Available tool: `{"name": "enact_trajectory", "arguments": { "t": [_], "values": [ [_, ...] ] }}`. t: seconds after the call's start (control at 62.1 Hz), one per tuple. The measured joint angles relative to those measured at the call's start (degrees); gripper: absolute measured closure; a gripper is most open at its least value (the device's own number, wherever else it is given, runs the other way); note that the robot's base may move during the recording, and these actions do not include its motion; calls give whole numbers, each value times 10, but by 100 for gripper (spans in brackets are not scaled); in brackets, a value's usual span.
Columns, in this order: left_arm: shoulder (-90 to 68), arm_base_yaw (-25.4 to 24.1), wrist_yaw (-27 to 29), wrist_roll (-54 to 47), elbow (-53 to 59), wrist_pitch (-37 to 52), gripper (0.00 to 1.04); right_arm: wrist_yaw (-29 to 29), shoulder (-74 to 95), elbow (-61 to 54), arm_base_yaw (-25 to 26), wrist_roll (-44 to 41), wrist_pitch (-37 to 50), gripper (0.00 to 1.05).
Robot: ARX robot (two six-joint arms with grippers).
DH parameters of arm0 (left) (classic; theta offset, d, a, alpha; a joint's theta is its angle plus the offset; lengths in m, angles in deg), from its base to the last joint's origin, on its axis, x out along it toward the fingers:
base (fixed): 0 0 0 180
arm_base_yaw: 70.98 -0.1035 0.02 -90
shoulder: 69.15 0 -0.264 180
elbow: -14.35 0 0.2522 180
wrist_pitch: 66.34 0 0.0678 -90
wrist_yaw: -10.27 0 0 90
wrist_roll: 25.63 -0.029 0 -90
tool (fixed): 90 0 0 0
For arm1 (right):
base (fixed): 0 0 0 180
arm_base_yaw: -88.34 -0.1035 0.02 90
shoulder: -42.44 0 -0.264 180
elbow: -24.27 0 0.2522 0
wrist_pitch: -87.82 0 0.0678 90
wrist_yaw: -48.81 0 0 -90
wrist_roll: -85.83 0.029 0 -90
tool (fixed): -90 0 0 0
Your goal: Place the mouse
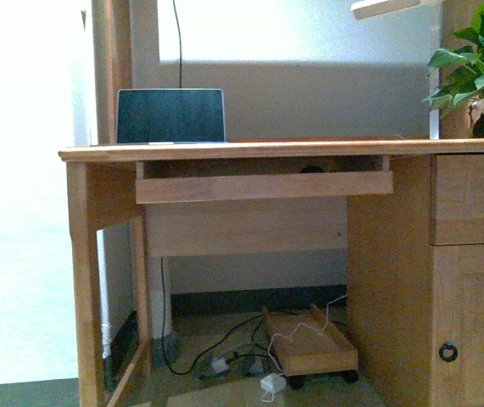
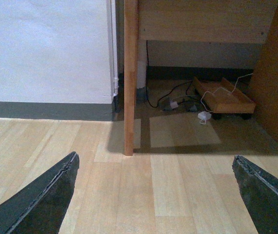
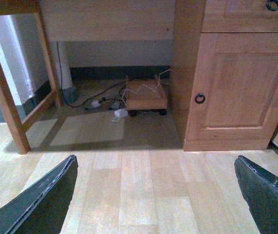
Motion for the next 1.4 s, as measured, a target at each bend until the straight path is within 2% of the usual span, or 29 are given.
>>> {"name": "enact_trajectory", "arguments": {
  "t": [1.402],
  "values": [
    [0, 0, 0, 0, 0, 0, 8, 0, 0, 0, 0, 0, 0, 7]
  ]
}}
